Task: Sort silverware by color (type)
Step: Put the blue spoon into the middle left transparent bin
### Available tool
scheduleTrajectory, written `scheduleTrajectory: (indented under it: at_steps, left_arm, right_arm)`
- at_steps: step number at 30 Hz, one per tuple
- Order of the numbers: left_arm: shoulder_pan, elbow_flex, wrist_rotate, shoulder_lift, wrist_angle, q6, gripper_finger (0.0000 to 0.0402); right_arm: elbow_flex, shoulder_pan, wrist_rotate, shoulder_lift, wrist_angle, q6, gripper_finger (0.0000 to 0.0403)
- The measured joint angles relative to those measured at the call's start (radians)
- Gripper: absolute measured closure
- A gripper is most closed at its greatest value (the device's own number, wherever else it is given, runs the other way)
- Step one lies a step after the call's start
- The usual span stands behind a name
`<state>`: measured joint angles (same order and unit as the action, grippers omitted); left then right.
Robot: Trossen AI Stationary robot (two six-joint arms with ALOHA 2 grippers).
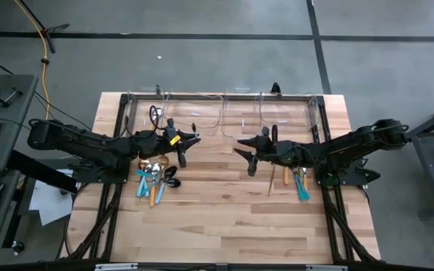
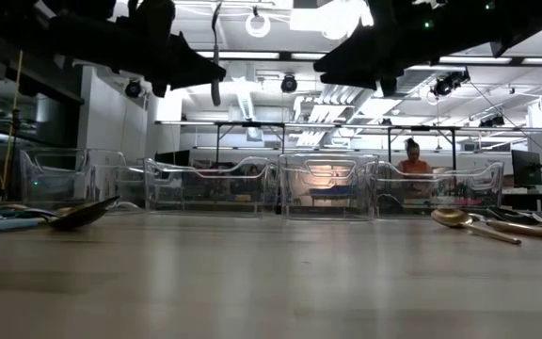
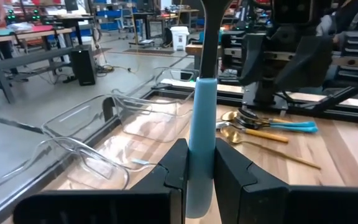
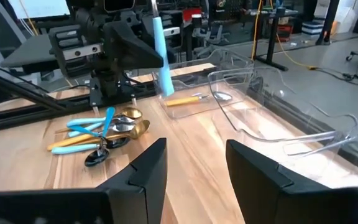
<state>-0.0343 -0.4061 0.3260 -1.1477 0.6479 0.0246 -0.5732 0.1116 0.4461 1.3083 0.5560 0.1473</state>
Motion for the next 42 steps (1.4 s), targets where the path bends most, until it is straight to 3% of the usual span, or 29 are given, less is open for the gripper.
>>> scheduleTrajectory:
  at_steps: [42]
  left_arm:
    - [-0.038, -0.001, 0.034, 0.000, -0.031, -0.002, 0.0369]
  right_arm:
    - [-0.002, -0.014, 0.021, 0.001, -0.081, 0.060, 0.0253]
